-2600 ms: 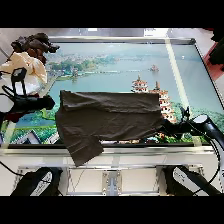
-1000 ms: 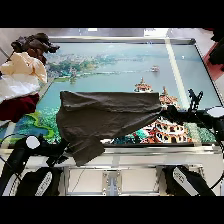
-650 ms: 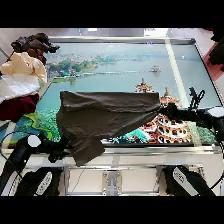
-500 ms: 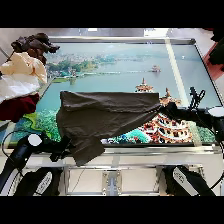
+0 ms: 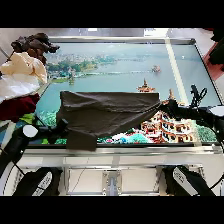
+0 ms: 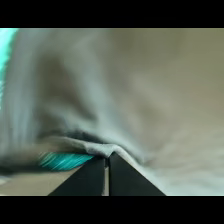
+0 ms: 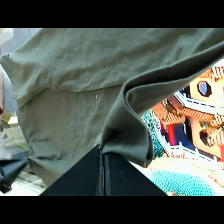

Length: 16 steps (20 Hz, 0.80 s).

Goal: Fold the shirts.

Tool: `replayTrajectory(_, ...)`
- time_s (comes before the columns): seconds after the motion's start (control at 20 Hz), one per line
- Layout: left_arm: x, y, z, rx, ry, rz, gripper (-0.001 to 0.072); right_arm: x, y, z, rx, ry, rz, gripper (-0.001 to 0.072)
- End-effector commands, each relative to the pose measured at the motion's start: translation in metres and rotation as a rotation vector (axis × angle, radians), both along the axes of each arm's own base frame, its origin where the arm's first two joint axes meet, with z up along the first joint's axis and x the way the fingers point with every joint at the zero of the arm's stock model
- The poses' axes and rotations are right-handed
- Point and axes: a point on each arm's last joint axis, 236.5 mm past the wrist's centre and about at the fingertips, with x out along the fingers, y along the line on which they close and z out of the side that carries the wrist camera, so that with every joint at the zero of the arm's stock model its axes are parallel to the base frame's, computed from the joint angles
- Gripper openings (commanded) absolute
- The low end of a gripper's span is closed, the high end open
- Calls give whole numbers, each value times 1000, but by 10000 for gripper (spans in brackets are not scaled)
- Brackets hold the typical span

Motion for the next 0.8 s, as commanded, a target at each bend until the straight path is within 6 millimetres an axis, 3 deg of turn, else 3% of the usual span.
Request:
replayTrajectory(0.0, 52, -2, 83, 32, -228, -80, 12, -1, 0, 13, -13, -2, 22, 34)
replayTrajectory(0.1, 61, -5, 120, 58, -301, -153, 12, 3, -8, 25, -59, -15, 21, 34)
replayTrajectory(0.25, 85, -4, 153, 70, -432, -140, 10, 19, -18, 44, -103, -72, -8, 32)
replayTrajectory(0.4, 99, -26, 134, -4, -418, -221, 10, 33, -10, 31, -111, -64, 3, 31)
replayTrajectory(0.55, 152, -4, 118, 77, -488, -143, 9, 58, -11, 3, -163, -56, -23, 31)
replayTrajectory(0.75, 219, 23, 121, 201, -533, -114, 10, 89, -39, -21, -228, -33, -118, 31)
